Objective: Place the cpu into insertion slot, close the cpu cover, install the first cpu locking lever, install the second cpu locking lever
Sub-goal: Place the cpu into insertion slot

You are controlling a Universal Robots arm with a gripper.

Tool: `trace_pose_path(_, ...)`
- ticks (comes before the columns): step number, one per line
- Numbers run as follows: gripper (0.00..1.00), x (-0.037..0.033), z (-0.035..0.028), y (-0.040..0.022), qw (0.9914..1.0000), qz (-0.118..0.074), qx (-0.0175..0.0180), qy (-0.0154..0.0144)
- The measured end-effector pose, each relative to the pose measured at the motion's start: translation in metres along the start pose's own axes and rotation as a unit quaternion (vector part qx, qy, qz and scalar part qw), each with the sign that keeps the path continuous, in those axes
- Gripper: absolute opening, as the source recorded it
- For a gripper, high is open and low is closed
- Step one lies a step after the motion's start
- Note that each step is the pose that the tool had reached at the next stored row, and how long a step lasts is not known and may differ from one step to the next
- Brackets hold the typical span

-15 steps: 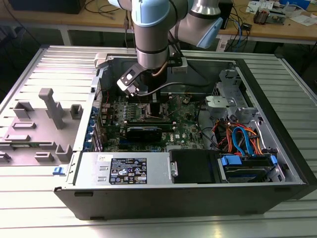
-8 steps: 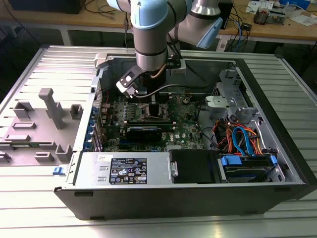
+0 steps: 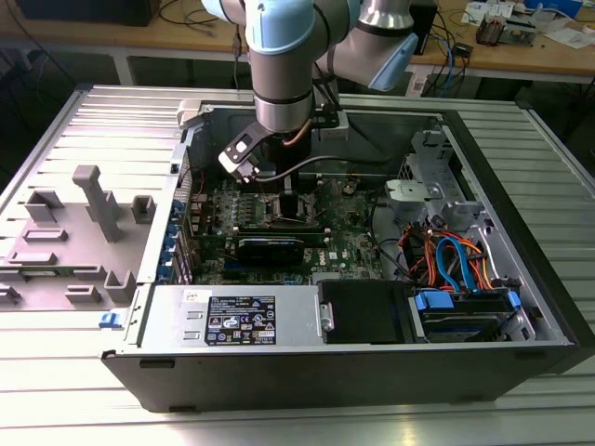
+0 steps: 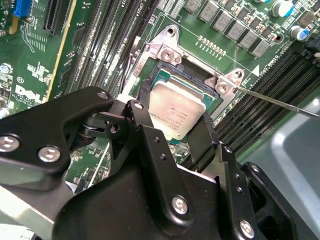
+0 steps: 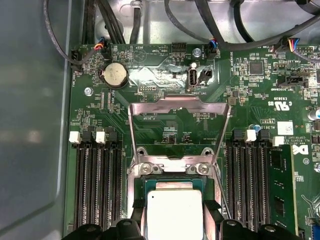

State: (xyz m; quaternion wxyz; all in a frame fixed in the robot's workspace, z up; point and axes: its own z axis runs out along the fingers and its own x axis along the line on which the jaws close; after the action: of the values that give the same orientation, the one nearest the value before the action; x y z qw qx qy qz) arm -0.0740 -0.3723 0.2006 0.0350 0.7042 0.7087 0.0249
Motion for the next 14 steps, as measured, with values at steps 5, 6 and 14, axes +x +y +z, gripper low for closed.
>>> trace_pose_path(5,0.55,0.0001,0.0019,-0.0002,1.0,0.0,0.0001,-0.0018)
trace_pose_path(6,0.55,0.0001,0.0021,-0.0003,1.0,0.001,0.0001,-0.0017)
trace_pose_path(14,0.55,0.0005,0.0006,-0.0002,1.0,0.001,-0.0002,-0.0018)
